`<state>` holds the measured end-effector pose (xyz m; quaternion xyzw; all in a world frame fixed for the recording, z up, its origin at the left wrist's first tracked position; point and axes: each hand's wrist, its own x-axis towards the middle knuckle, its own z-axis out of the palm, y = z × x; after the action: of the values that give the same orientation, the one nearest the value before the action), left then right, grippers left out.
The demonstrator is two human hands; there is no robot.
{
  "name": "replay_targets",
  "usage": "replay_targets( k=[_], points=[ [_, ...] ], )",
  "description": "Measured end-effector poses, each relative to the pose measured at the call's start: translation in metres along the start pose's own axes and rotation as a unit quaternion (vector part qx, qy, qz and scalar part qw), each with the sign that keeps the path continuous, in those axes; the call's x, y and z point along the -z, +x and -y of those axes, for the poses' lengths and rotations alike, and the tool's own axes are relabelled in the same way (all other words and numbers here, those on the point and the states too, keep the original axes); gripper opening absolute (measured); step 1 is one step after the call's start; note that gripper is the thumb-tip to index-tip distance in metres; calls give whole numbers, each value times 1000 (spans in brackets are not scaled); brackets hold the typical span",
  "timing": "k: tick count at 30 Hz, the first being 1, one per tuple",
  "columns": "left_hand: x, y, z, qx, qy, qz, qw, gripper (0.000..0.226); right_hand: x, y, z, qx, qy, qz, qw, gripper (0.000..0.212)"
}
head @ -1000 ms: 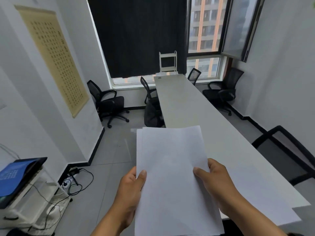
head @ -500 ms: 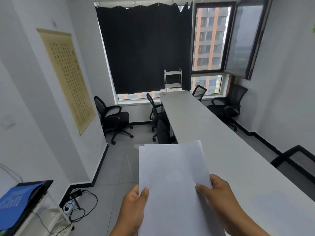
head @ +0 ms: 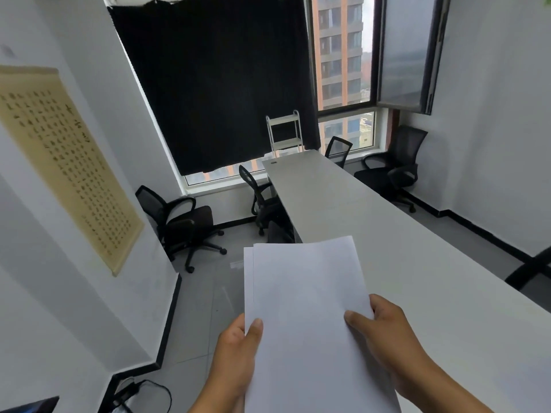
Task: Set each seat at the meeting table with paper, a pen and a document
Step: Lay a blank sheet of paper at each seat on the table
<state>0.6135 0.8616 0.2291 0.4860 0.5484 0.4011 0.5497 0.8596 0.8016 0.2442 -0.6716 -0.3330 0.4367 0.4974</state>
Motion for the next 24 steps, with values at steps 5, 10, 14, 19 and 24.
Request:
replay_targets(
  k=[5,10,14,19,24],
  points=[
    [-16,61,-10,10,6,30,999,28,1,44,15,-14,7,-25,1000,7],
    [-29,126,-9,27,16,64,997,28,-5,84,14,-38,23,-64,997,7],
    [-39,185,-8,42,15,110,993,29,-16,118,16,-53,27,-105,993,7],
    [-47,266,-18,43,23,169,984,28,-40,159,24,-65,41,-172,982,7],
    [-52,321,-38,56,42,254,965,28,-62,186,30,-76,53,-235,968,7]
  ],
)
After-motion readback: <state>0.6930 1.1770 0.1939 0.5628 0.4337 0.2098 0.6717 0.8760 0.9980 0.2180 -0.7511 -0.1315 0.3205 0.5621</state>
